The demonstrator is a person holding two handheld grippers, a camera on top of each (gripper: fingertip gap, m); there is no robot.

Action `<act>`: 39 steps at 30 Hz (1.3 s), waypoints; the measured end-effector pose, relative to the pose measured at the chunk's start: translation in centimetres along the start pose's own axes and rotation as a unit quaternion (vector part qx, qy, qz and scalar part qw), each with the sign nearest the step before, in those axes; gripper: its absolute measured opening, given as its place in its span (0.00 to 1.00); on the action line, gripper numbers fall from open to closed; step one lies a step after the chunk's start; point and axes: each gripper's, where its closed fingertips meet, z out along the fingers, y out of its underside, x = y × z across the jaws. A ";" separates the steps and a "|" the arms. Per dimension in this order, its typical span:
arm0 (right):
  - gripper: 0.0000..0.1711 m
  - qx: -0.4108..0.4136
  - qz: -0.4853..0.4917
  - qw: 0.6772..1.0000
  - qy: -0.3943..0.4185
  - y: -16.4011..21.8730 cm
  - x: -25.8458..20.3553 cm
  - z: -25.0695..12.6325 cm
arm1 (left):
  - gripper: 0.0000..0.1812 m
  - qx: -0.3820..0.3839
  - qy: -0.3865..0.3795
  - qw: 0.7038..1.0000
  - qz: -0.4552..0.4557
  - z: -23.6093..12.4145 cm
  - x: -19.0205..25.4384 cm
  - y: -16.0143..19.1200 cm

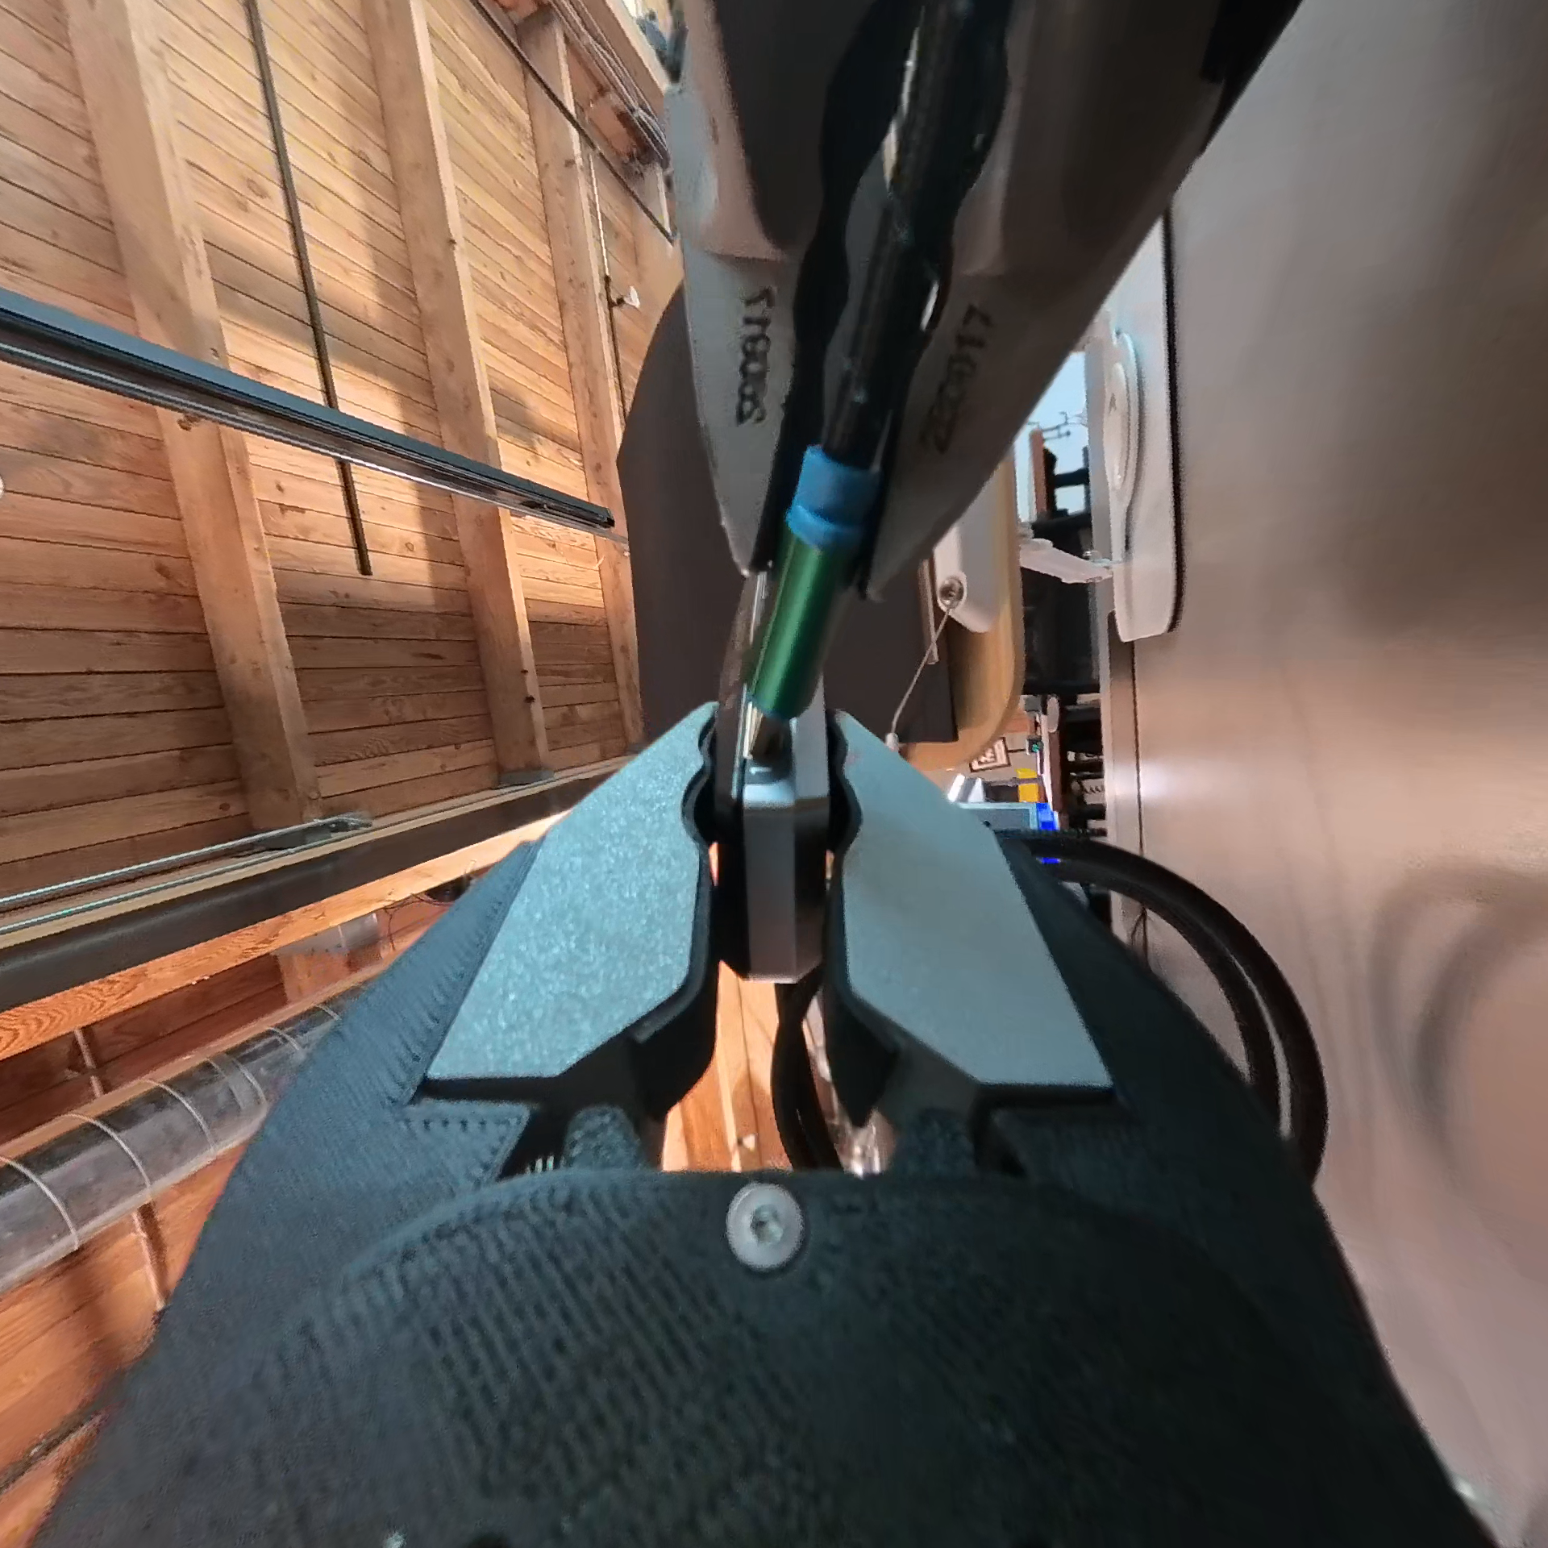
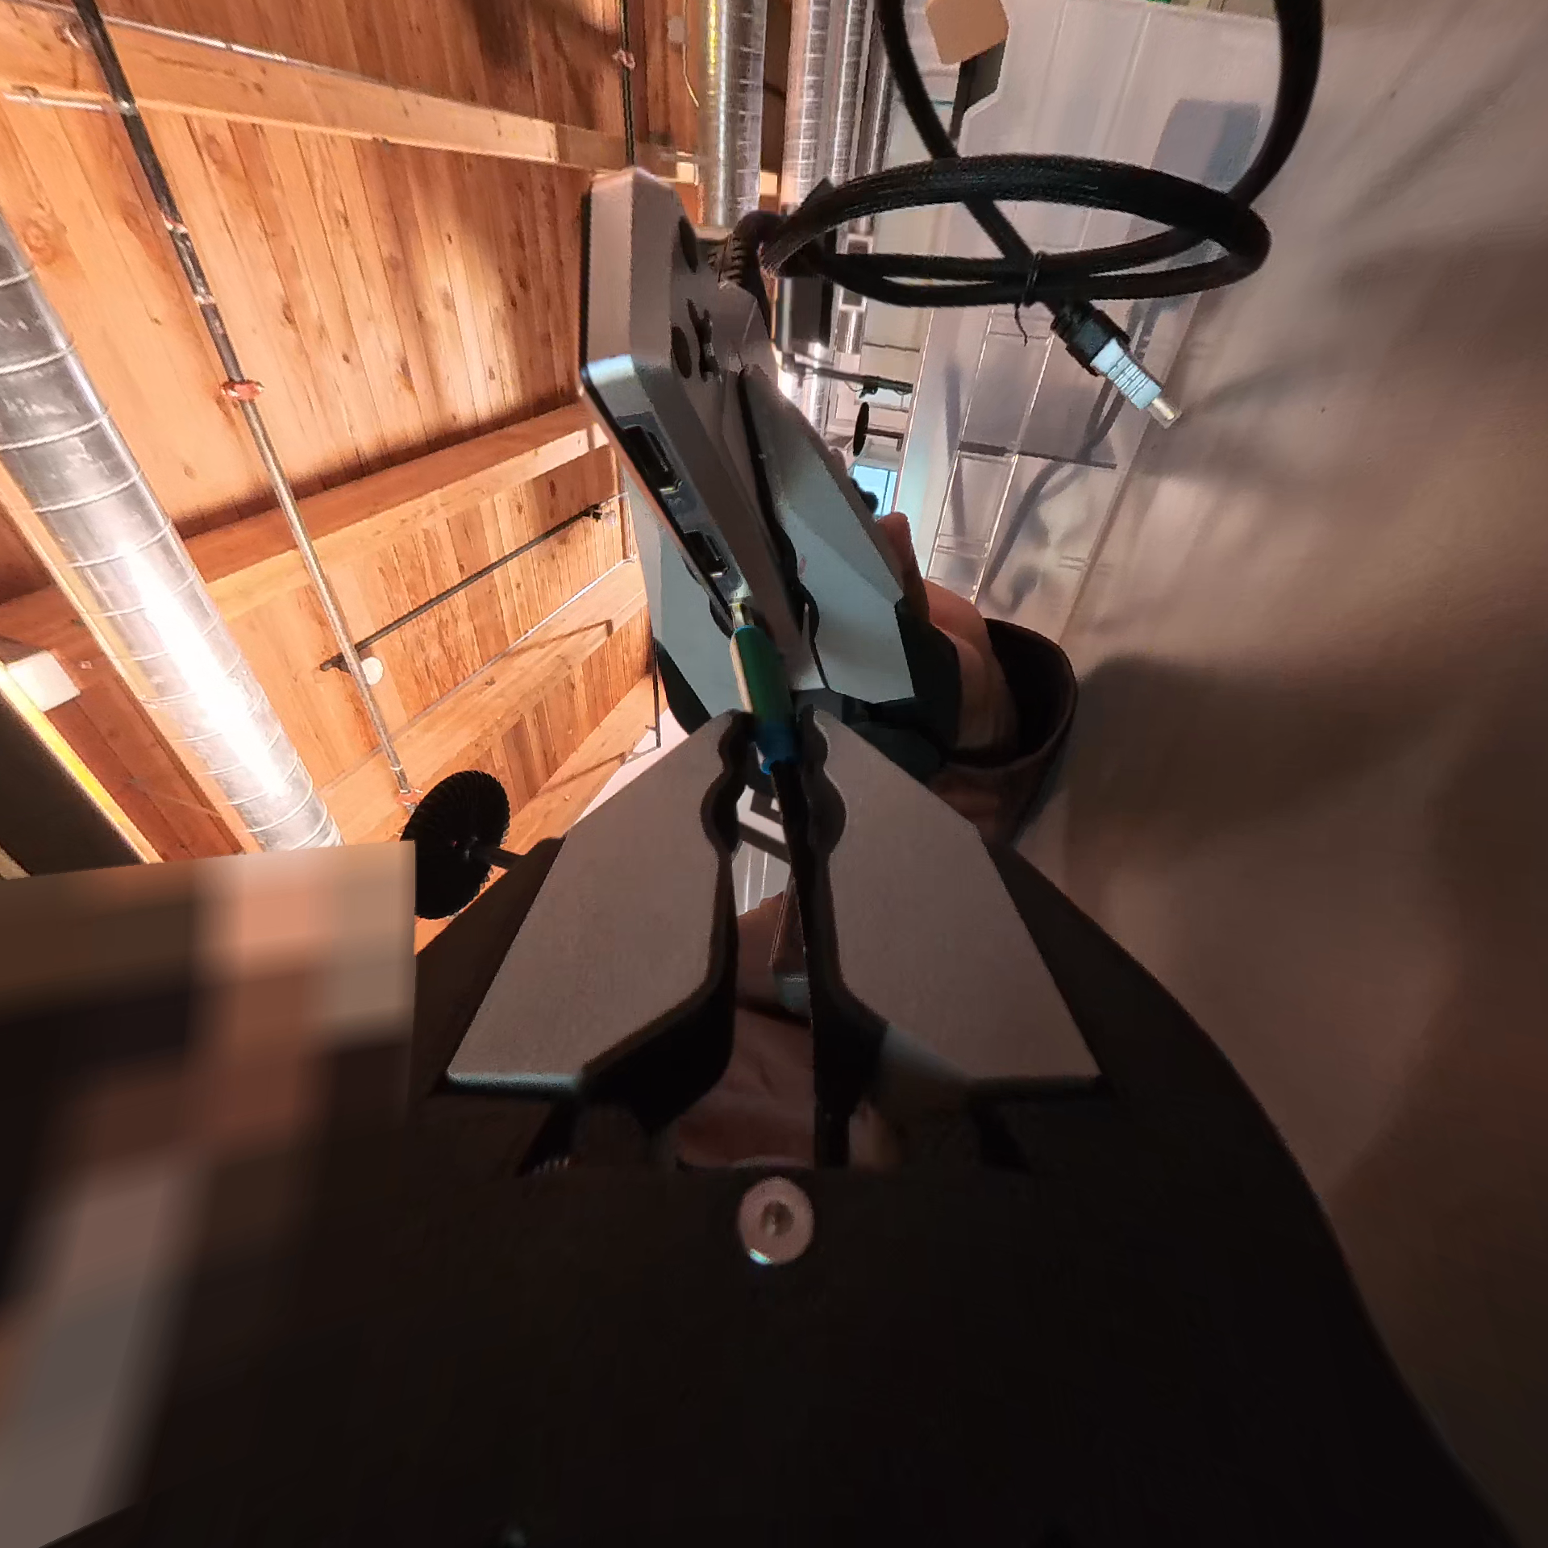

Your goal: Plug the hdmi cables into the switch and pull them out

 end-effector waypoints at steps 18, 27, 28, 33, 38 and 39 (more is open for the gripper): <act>0.05 0.030 -0.039 0.999 0.019 -1.1 -0.1 -0.4 | 0.10 0.019 0.048 0.997 -0.062 0.5 1.6 -1.0; 0.05 0.043 -0.069 0.995 0.055 -1.8 -0.1 -1.3 | 0.11 -0.004 0.063 0.994 -0.090 0.6 1.8 0.2; 0.05 0.044 -0.073 0.995 0.059 -1.9 -0.1 -1.4 | 0.10 -0.004 0.066 0.994 -0.088 0.7 1.9 0.2; 0.05 0.055 -0.102 0.991 0.074 -2.4 -0.7 -2.0 | 0.11 -0.001 0.071 0.993 -0.098 0.5 1.7 0.0; 0.05 0.066 -0.102 0.991 0.064 -2.9 -1.1 -2.6 | 0.11 0.002 0.073 0.993 -0.097 0.4 1.7 -0.3; 0.05 0.069 -0.102 0.991 0.059 -3.0 -1.3 -2.7 | 0.11 0.005 0.071 0.992 -0.100 0.4 1.5 -0.4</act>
